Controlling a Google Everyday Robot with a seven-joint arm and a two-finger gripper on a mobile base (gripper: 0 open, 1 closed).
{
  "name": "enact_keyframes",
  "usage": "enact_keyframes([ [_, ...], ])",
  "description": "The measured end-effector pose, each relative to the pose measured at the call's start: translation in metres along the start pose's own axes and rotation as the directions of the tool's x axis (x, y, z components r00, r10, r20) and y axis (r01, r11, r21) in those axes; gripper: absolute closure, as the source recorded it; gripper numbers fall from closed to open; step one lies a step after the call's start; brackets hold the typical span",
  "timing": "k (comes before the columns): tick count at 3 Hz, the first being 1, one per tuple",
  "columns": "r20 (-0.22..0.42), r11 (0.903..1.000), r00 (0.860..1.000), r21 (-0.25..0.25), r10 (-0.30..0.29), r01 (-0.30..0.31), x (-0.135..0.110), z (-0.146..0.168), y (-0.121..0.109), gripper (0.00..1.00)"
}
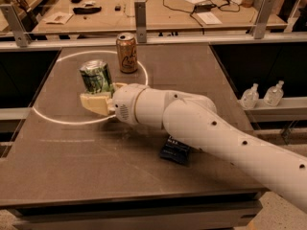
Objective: Knock green can over
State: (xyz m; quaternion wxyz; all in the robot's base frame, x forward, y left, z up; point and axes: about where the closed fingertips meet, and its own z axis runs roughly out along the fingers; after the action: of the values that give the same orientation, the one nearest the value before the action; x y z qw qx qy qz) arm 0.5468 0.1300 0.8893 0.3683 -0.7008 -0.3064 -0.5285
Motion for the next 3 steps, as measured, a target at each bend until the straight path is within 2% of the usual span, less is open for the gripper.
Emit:
enact_keyframes([
  [1,-0.049,0.9968,0.996,0.035,-0.07,0.072,-0.013,-0.002,-0.001,1.0],
  [2,-0.052,0.9894,0.991,0.063,-0.127,0.13,-0.024,-0.005,-0.001,1.0],
  [3,-0.042,0.9844,0.987,0.081,-0.153,0.156,-0.033,-0.007,-0.002,1.0],
])
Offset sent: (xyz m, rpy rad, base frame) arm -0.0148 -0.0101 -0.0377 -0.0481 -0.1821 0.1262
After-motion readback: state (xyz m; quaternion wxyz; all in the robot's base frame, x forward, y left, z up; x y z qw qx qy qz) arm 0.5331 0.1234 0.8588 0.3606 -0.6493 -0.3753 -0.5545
